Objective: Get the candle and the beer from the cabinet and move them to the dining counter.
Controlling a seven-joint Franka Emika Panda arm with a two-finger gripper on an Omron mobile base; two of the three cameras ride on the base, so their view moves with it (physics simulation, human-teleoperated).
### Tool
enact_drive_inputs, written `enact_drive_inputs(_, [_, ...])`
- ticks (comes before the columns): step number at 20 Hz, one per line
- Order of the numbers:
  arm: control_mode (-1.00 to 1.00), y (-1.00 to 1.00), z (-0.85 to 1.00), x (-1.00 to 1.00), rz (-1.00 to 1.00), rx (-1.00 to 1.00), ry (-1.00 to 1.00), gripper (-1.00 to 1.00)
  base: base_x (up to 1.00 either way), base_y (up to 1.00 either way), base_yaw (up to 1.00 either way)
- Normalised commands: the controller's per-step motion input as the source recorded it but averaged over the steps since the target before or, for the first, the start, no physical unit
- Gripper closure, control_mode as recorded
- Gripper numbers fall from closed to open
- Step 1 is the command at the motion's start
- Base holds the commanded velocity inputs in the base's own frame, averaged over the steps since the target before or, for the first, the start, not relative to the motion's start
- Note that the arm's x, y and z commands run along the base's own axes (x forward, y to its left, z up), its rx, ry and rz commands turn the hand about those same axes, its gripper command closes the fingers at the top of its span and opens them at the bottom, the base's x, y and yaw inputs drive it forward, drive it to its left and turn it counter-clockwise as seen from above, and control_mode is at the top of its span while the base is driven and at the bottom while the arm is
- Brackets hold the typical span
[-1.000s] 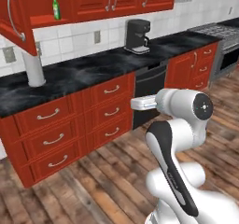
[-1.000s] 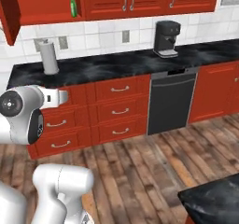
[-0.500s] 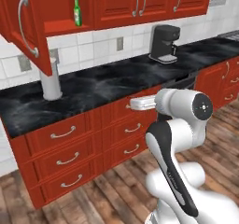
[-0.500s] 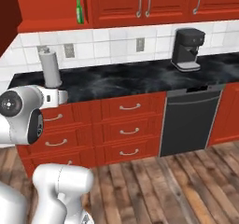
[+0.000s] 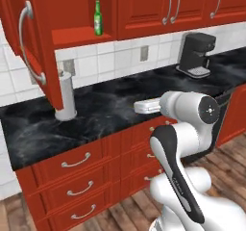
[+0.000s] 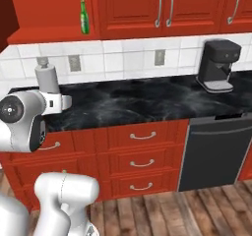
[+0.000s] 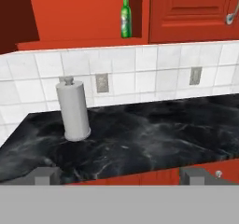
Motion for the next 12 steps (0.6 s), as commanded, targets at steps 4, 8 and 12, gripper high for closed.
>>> enact_drive_inputs(4, [1.0,0.0,0.0,0.0,0.0,0.0,0.0,-1.0,0.81,-0.12,0.24])
enact_drive_inputs(8, [1.0,0.0,0.0,0.0,0.0,0.0,0.0,-1.0,0.77,-0.14,0.24])
enact_drive_inputs(12, [1.0,0.0,0.0,0.0,0.0,0.0,0.0,-1.0,0.72,-0.18,0.24])
